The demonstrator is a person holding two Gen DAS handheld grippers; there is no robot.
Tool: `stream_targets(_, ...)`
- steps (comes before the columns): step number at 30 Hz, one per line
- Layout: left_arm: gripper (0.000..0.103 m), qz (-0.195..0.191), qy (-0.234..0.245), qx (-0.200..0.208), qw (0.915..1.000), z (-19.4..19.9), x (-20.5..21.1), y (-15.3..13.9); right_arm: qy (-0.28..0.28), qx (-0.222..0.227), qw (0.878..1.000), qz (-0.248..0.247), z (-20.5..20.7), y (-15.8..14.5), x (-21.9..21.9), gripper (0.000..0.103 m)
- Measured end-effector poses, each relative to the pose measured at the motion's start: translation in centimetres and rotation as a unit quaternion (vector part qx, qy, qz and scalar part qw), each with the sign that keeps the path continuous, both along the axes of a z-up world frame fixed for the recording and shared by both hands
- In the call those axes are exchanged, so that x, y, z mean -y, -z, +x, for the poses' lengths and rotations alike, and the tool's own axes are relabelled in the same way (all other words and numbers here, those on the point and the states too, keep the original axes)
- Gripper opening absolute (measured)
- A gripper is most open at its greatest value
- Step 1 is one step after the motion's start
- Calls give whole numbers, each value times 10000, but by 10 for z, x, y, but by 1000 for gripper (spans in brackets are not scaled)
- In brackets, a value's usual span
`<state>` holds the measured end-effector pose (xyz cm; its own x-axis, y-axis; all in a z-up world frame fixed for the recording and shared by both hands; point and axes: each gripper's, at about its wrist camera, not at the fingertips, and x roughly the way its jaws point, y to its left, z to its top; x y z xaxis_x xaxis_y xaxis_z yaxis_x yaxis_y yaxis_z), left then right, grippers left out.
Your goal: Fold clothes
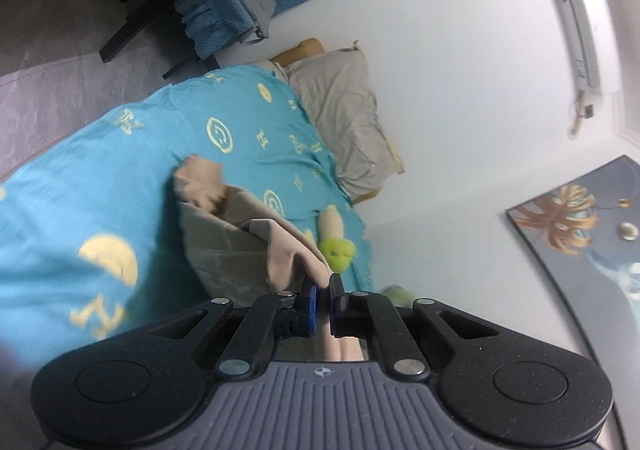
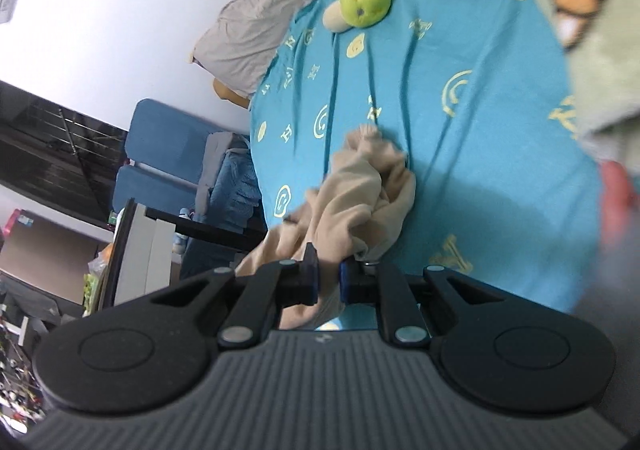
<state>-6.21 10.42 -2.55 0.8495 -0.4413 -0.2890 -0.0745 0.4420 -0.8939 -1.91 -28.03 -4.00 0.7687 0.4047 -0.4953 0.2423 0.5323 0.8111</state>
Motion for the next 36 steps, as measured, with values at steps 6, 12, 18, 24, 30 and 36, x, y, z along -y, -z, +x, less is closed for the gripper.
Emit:
stream_targets(6,6,166,-10,10,9999,-51,4,-26,186,322,9987,-336,-52,-21,-5,13)
stream_targets(12,6,237,-238,-244,9991,-23,-4,-25,85,243,9983,-526,-1,-27,-17,13)
stream_targets(18,7,624,-478,-612,9950,58,-11,-10,-78,-41,9969,-780,81,-21,-37,13)
stream_targets(24,7,1162,-433,-1205,9849,153,-19,36,-349,-753,9918,-974,175,28,-54,13)
stream_targets(30,9,1667,-170,-1531,9739,212,-20,89,-450,-1320,9846,-1052,225,90,-65,13)
stream_targets(36,10,2384,114,-1529,9590,223,-10,106,-465,-1399,9824,-1149,229,100,-71,15)
